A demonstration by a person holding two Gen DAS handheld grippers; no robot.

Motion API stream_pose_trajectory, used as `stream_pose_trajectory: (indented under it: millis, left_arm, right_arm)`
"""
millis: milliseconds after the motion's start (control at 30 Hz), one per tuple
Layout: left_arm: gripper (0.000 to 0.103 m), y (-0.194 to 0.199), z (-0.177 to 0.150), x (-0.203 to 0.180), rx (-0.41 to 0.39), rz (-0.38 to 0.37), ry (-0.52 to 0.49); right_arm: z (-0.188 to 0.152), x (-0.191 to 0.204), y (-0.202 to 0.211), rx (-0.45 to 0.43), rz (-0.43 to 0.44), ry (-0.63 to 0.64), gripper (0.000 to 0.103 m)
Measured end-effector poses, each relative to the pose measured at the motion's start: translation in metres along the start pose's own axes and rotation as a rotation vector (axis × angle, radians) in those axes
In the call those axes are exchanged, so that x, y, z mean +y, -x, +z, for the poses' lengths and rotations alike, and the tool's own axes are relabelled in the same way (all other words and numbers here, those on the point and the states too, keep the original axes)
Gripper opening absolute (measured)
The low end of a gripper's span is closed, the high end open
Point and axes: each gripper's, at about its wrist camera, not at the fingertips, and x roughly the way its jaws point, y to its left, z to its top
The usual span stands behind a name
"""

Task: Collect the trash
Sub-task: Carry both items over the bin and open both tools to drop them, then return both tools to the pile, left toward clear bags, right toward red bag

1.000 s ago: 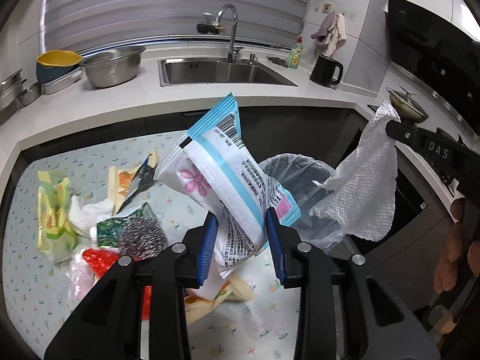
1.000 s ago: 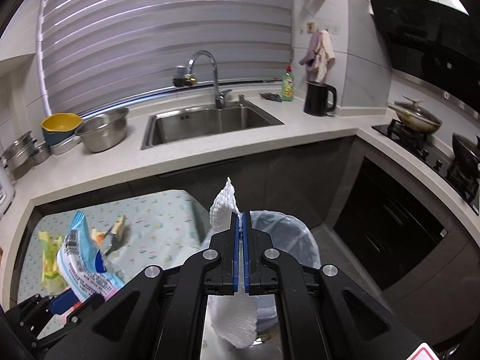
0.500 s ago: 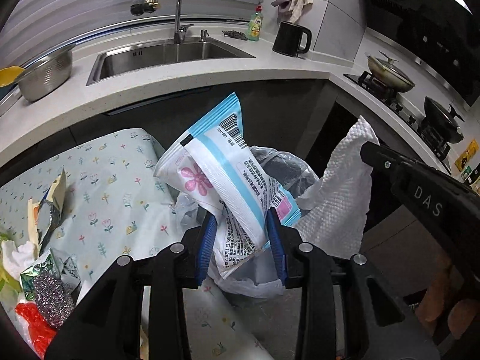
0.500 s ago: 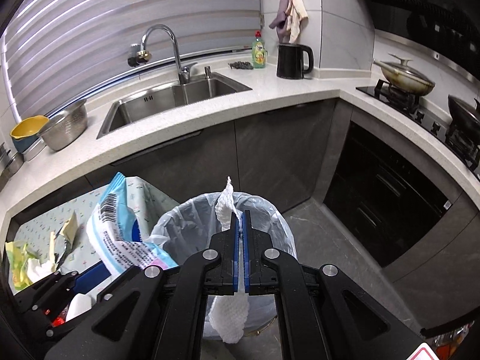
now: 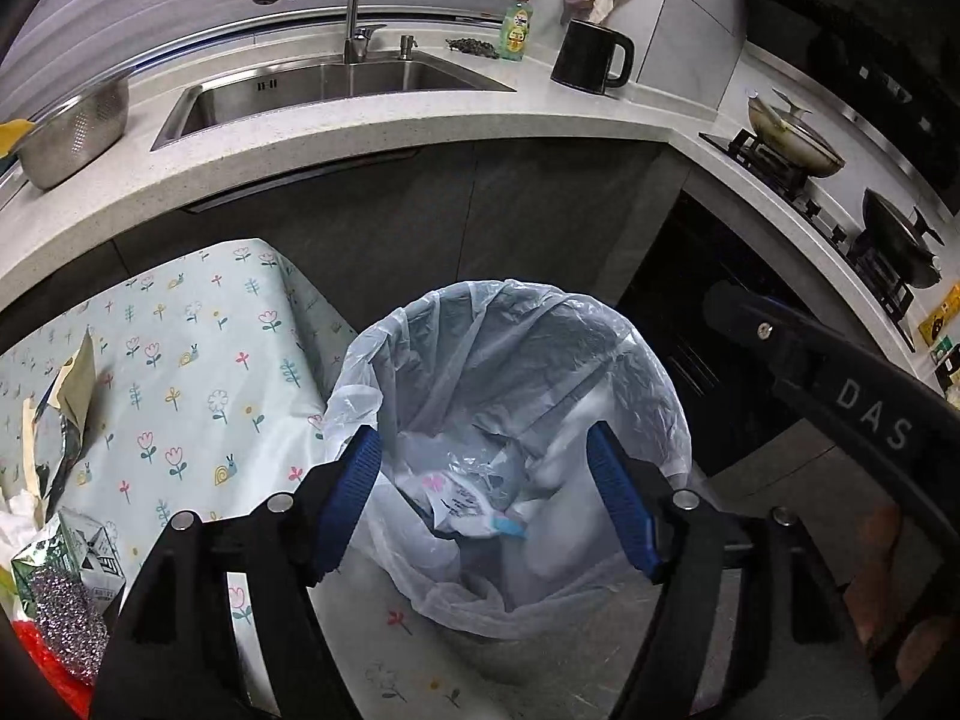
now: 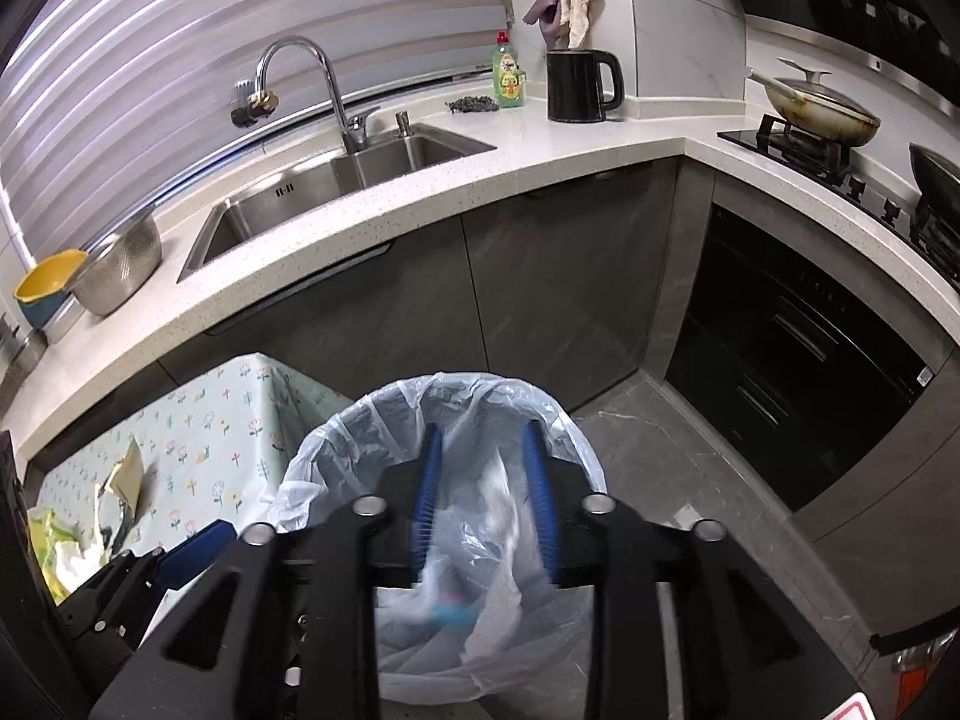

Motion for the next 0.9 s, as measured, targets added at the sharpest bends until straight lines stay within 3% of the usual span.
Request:
stream_pose_trajectory:
  millis: [133, 367, 667, 733, 900]
  left_arm:
    - [0.068, 0.006, -0.001, 0.006, -0.007, 0.021, 0.010]
    - [0.068, 0.025, -0.005, 0.017, -0.017, 0.066, 0.029]
    - [0.068, 0.076, -0.022, 0.038, -0.066, 0.130, 0.053]
    - [0.079, 0.091, -0.028, 0.046, -0.070, 0.147, 0.061]
    - [0.081, 0.128, -0.047, 0.070, -0.098, 0.187, 0.089]
  right_arm:
    - [0.003, 0.004, 0.007, -0.011, 0.004, 0.007, 0.033]
    - [-0.007, 0.013, 0.031, -0.026, 0.002, 0.020, 0.047]
    - [-0.030, 0.044, 0.082, -0.059, 0.023, 0.080, 0.055]
    - [-0.036, 0.052, 0.095, -0.068, 0.040, 0.088, 0.057]
    - [-0.054, 0.074, 0.125, -0.083, 0.084, 0.111, 0.060]
